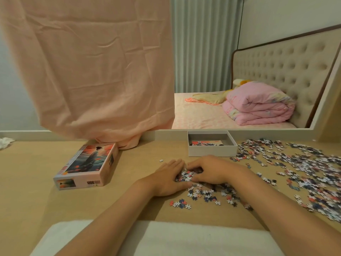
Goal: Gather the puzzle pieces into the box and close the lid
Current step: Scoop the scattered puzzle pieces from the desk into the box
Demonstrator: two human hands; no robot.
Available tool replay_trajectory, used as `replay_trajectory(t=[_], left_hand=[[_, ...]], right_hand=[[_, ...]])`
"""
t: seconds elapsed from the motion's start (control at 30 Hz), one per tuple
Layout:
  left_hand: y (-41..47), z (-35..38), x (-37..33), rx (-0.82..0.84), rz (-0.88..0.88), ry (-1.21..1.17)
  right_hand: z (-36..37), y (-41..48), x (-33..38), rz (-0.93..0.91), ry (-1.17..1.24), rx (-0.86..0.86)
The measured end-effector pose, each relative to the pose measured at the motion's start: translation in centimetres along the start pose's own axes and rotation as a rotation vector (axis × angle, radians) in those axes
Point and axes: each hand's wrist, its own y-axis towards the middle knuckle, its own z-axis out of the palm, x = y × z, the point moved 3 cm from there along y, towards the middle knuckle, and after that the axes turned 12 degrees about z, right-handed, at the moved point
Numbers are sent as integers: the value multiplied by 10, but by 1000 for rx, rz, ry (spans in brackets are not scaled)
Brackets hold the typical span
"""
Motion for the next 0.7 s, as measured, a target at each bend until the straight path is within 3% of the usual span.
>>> replay_trajectory(t=[0.1, 0.2, 0.33, 0.5, 0.63, 0.7], left_hand=[[16, -7, -4, -149, 64, -117], [22, -24, 7, -351, -25, 5], [20, -18, 26, -141, -217, 2], [27, -9, 3, -65, -23, -110], [33, -14, -6, -49, 25, -275], [34, -22, -4, -22, 22, -184]], right_hand=[[-10, -3, -12, 31, 58, -12], [-16, 0, -24, 87, 205, -58], [-17, 7, -34, 113, 156, -34], [-9, 13, -34, 99, -25, 22], [-16, 12, -35, 110, 50, 42], [-19, 10, -38, 155, 57, 69]])
